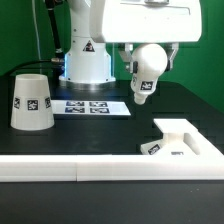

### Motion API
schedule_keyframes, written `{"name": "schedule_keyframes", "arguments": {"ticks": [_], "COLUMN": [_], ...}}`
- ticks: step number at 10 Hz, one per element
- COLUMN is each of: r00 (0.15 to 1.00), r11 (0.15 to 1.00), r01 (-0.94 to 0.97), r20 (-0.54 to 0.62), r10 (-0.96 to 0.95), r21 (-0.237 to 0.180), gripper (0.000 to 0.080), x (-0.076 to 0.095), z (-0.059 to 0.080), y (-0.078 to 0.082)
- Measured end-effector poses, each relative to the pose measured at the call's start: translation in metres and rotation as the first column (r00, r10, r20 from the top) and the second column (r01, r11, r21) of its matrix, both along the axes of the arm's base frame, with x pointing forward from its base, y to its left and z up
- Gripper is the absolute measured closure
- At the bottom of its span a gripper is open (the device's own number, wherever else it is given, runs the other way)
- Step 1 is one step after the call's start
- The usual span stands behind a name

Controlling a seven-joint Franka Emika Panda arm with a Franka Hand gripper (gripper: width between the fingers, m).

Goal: Assemble lamp

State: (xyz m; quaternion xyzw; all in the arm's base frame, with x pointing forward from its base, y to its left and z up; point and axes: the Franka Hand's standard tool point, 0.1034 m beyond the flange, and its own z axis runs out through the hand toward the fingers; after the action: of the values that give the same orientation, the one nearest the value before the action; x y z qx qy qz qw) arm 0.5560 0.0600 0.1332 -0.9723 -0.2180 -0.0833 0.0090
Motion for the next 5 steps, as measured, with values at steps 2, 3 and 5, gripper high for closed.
{"name": "schedule_keyframes", "arguments": {"ticks": [2,3,5], "r00": [0.992,0.989,0.989], "r11": [1.000,0.999,0.999], "r01": [-0.015,-0.049,-0.054], "r20": [0.128,0.138,0.139], "r10": [0.014,0.050,0.054], "r21": [0.001,-0.011,-0.007], "gripper": [0.0222,0.0222,0.0222], "x": [0.002,0.001,0.015], "z": [-0.002,-0.002,0.008], "y": [-0.010,-0.006,-0.003]}}
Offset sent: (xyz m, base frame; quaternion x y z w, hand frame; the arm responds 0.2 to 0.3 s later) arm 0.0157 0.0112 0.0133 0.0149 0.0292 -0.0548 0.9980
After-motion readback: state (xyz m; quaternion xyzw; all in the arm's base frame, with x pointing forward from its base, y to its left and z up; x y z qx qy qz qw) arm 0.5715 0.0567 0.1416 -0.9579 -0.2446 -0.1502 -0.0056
